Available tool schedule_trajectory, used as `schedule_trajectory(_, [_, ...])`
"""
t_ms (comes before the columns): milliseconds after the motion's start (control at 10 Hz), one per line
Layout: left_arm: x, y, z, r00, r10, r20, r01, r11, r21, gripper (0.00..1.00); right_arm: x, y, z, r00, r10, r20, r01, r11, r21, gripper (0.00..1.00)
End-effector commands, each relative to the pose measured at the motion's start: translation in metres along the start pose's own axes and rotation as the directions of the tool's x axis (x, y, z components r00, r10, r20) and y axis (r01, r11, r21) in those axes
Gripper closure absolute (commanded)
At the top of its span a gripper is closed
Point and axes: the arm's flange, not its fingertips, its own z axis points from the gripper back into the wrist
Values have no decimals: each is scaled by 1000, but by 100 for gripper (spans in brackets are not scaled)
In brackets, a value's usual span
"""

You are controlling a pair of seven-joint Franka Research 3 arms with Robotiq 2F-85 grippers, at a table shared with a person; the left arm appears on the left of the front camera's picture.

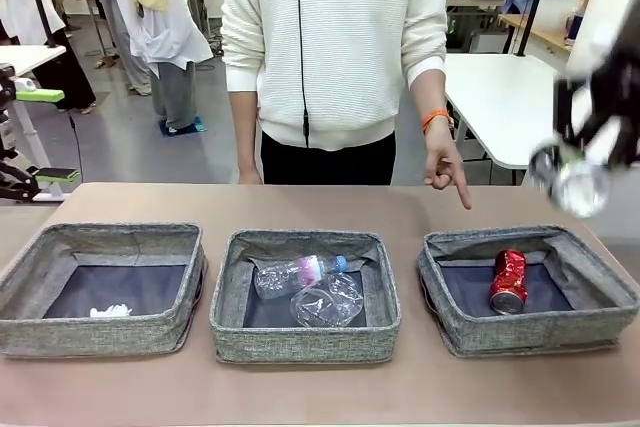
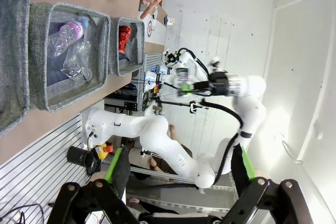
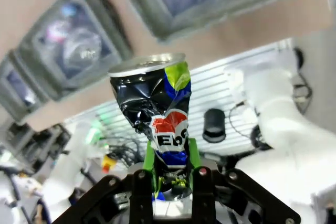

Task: Sort the waste into the appropriate baskets.
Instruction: Place the picked waste into the Fabric basket indicated by the person.

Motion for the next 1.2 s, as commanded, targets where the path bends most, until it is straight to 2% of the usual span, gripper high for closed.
schedule_trajectory(0, [-3,-4,-3,1000,2,2,-2,1000,-22,0,15,-12,-63,999,-41,3,40,993,114,73])
schedule_trajectory(100, [-3,-4,-3,1000,2,2,-2,1000,-22,0,28,-14,-80,998,-62,16,59,986,155,73])
schedule_trajectory(300, [-3,-4,-3,1000,2,2,-2,1000,-22,0,49,-15,-113,985,-170,-19,171,972,161,73])
schedule_trajectory(400, [-3,-4,-3,1000,2,2,-2,1000,-22,0,54,-17,-122,973,-229,-22,230,960,162,73])
schedule_trajectory(600, [-3,-4,-3,1000,2,2,-2,1000,-22,0,58,-14,-124,966,-259,-12,256,948,190,73])
schedule_trajectory(700, [-3,-4,-3,1000,2,2,-2,1000,-22,0,53,11,-104,939,-331,-95,337,939,63,73])
schedule_trajectory(800, [-3,-4,-3,1000,2,2,-2,1000,-22,0,64,-17,-117,973,-228,-20,228,961,155,73])
schedule_trajectory(1100, [-3,-4,-3,1000,2,2,-2,1000,-22,0,61,-9,-115,965,-259,-37,262,956,129,73])
